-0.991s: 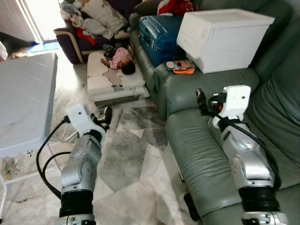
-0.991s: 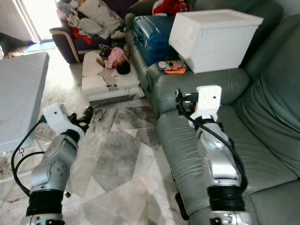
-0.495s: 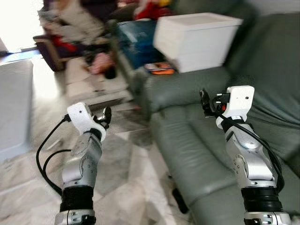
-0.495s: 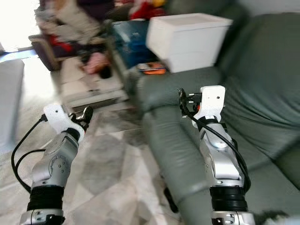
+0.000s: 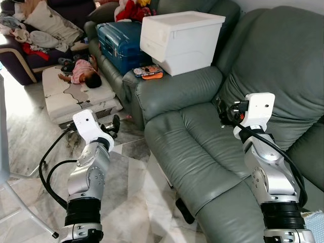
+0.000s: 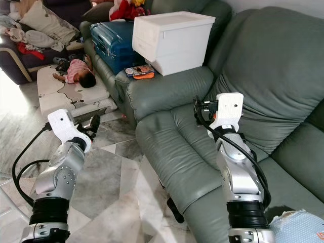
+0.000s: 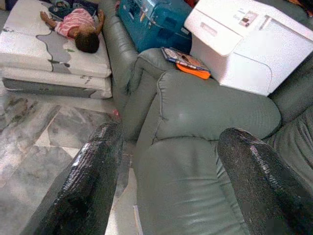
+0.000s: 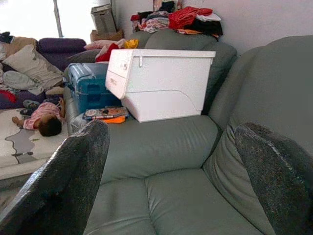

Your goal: Picking trash to rubbish bin

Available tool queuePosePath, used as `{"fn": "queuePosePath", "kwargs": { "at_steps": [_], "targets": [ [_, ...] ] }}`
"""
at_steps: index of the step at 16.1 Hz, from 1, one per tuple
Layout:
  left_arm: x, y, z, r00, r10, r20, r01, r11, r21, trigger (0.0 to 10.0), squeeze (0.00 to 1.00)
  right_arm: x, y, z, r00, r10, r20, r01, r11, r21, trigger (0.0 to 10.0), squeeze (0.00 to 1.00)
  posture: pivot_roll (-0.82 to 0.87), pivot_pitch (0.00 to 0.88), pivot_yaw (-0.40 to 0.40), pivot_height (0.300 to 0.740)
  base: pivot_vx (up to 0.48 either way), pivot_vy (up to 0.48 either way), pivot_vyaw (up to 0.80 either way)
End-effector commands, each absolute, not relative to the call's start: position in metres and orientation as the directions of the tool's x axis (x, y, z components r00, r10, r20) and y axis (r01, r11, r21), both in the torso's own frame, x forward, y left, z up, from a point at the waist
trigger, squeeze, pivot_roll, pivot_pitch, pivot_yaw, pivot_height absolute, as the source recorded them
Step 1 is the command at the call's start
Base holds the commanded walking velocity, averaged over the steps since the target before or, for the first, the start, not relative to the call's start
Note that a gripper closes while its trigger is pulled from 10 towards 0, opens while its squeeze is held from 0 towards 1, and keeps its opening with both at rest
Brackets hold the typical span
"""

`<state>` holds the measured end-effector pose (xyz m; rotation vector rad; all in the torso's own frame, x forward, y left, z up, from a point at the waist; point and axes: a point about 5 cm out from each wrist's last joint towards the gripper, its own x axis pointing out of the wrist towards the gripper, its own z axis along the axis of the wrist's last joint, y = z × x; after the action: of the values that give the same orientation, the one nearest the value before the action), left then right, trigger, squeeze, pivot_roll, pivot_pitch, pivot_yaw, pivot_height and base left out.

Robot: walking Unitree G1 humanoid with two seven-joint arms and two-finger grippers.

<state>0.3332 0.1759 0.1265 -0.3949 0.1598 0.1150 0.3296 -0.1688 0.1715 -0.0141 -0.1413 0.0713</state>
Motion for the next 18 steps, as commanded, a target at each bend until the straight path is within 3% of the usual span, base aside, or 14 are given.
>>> {"fn": "queuePosePath", "kwargs": {
  "at_steps": [1, 4, 18],
  "targets": [
    [0.3365, 0.1787, 0.1303, 0.981, 0.089, -0.17, -0.146, 0.92, -0.363, 10.0, 0.0, 0.3298, -0.1692, 0.1759, 0.986, 0.069, 0.15, -0.066, 0.998, -0.023, 10.0, 0.42, -0.03, 0.0, 0.025, 0.74, 0.0, 0.0, -0.8],
    [0.3374, 0.1786, 0.1305, 0.981, 0.082, -0.174, -0.141, 0.922, -0.362, 10.0, 0.0, 0.3298, -0.1689, 0.1761, 0.986, 0.069, 0.153, -0.066, 0.998, -0.02, 10.0, 0.42, -0.03, 0.0, 0.025, 0.74, 0.0, 0.0, -0.8],
    [0.3405, 0.1779, 0.133, 0.984, 0.066, -0.168, -0.123, 0.926, -0.357, 10.0, 0.0, 0.3319, -0.1673, 0.1774, 0.984, 0.066, 0.165, -0.065, 0.998, -0.009, 10.0, 0.41, -0.02, 0.0, 0.031, 0.74, 0.0, 0.353, 0.0]
  ]
}}
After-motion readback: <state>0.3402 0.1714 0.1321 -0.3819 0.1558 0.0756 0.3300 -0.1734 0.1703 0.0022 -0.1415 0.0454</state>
